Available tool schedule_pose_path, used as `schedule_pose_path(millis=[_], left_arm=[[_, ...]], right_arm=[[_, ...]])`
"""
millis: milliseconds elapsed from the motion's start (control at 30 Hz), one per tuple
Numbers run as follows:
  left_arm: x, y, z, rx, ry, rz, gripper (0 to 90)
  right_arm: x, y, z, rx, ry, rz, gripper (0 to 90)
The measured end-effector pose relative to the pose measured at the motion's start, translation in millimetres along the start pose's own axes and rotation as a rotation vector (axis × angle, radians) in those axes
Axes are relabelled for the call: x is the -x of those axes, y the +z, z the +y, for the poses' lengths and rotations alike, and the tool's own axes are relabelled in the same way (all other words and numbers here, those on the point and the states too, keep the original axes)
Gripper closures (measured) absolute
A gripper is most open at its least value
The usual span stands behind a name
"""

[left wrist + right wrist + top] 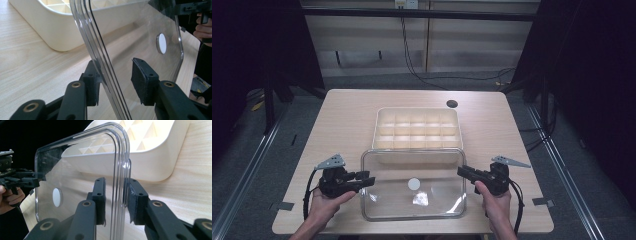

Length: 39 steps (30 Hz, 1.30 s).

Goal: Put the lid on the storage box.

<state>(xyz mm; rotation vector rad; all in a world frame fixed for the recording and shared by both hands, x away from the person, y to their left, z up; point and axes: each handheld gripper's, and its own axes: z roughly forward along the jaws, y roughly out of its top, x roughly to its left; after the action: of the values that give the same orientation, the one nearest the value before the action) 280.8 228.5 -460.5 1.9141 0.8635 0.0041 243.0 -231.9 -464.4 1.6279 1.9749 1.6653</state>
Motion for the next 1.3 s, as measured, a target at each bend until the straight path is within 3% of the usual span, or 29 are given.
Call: schedule_pose_path(millis=[200,433,1000,1300], left_arm=[[1.1,-4.0,3.1,0.018,0.008,-0.002,62.1],[-2.7,-7.4,8.9,0.047,-0.026,0.005,65.5],[-0.9,-12.8,24.0,0.078,-0.016,0.009,68.6],[-9.7,-16.5,38.3,0.098,-0.025,0.011,69.7]], right_arm=[[-2.3,-1.2,1.9,0.013,-0.006,0.002,71.3],[-4.7,2.0,10.5,0.032,-0.013,0.001,72.2],[-8.8,-1.1,17.7,0.042,-0.018,-0.003,71.9],[-8.8,8.9,35.2,0.044,-0.053,-0.001,71.1]])
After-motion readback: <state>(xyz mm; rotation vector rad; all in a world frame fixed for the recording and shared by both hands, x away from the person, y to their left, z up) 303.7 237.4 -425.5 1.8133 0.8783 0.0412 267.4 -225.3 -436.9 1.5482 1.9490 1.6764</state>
